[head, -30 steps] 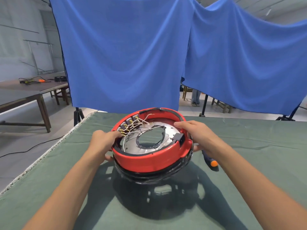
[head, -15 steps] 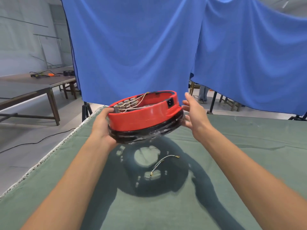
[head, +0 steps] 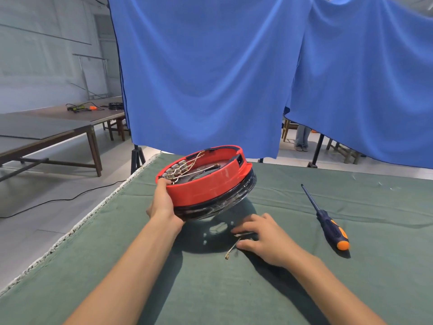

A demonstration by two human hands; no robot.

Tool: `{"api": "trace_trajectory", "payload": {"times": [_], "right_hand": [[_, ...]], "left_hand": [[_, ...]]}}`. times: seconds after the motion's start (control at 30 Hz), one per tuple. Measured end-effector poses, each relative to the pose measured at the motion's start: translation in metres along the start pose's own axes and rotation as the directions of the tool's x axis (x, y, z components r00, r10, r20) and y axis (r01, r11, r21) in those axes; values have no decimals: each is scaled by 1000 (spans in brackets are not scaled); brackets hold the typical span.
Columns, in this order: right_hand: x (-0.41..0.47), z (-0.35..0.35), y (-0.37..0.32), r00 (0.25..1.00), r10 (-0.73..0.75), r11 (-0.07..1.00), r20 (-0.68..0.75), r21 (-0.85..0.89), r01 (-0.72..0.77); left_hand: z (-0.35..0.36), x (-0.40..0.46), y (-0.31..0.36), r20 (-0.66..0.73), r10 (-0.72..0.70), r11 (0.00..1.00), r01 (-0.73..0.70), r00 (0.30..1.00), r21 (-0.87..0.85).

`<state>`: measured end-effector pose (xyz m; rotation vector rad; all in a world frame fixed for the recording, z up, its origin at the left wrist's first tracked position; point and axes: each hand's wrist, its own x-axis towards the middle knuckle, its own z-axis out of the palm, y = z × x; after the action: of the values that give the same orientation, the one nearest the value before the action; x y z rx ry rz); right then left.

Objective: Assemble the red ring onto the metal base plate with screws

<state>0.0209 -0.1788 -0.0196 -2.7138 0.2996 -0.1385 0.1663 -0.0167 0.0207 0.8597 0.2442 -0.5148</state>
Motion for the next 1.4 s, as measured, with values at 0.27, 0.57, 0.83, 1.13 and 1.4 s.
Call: {"api": "trace_trajectory", "payload": {"times": [0.27,0.57,0.83,1.13,1.4], "right_hand": [[-4,-1,-2,994,-83,997,-70,0,83],[-29,-66,0,999,46,771,-16,636,-26],[-29,-86,-5,934,109,810,-340,575,115],[-29,-82,-8,959,83,956,-271,294,1],[-28,-78,-12,978,53,942,-201,334,18]], "left_hand": [[-1,7,-5,-3,13,1000,-13,1000,23],[-4,13,-13,-128,153,970,-124,980,208],[-2,-2,-18,185,-49,829,-64,981,556],[7,-10,-27,361,74,568,-337,930,751],[14,-41,-4,181,-210,-341,-246,961,907]]}}
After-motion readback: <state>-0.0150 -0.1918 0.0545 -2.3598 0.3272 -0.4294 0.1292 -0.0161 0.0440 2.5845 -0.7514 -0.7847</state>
